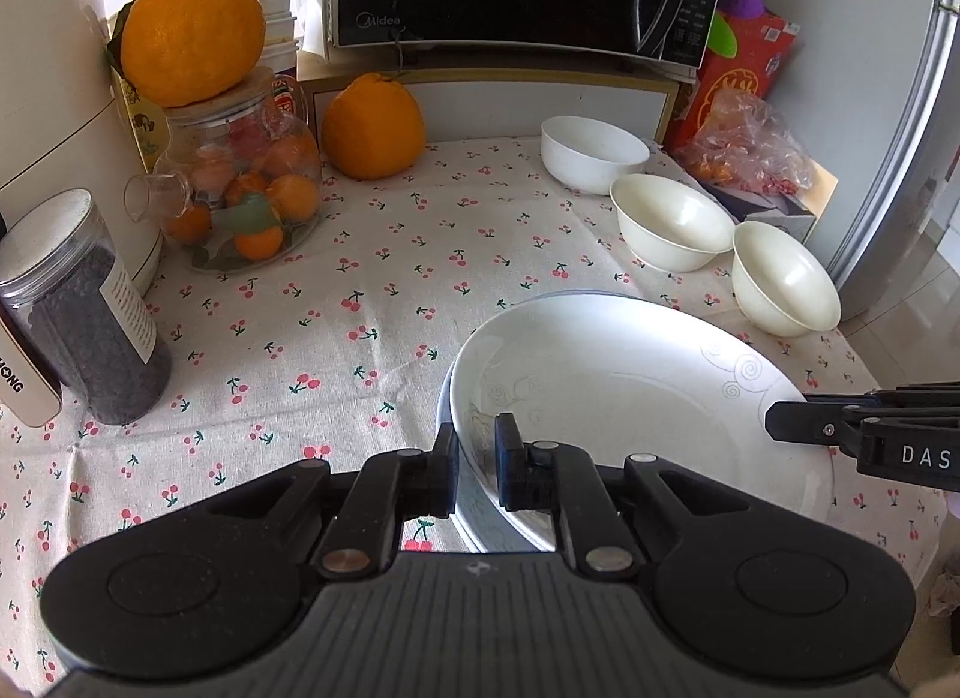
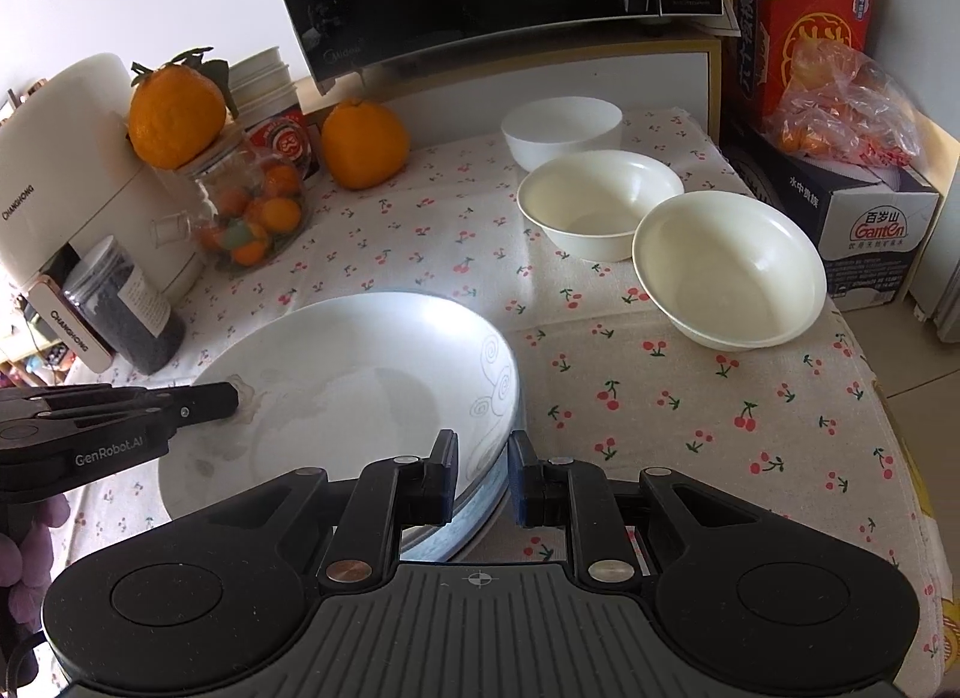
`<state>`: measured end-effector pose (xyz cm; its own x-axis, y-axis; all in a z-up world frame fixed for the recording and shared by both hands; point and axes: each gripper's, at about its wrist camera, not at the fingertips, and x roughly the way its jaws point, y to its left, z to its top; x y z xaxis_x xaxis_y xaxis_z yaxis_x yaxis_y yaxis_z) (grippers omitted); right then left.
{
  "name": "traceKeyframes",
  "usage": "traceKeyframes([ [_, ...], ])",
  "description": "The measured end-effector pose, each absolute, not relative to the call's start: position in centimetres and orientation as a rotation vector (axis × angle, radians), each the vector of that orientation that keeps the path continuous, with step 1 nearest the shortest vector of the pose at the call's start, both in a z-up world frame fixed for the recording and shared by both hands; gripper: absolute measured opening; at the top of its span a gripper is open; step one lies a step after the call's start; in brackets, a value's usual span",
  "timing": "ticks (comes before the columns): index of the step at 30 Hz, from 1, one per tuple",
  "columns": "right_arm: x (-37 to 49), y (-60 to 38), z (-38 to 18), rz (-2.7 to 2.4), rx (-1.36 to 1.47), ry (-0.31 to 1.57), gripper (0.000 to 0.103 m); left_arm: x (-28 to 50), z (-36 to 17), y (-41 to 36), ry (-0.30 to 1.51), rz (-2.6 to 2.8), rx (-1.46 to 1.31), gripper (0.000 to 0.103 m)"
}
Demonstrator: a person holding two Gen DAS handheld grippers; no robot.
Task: Organize plates and bowls
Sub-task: 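Carry the white plate onto the blue plate stack and open both grippers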
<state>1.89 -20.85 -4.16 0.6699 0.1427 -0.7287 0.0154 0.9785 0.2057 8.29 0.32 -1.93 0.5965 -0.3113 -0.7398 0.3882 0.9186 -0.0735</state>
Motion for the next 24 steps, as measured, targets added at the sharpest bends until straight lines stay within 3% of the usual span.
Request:
traceKeyframes([
  [24,2.1,-19.0,-4.7,0.053,0.036,0.837,0.018,7.3,-2.9,-2.3,0.801,-0.348,0.375,0.01],
])
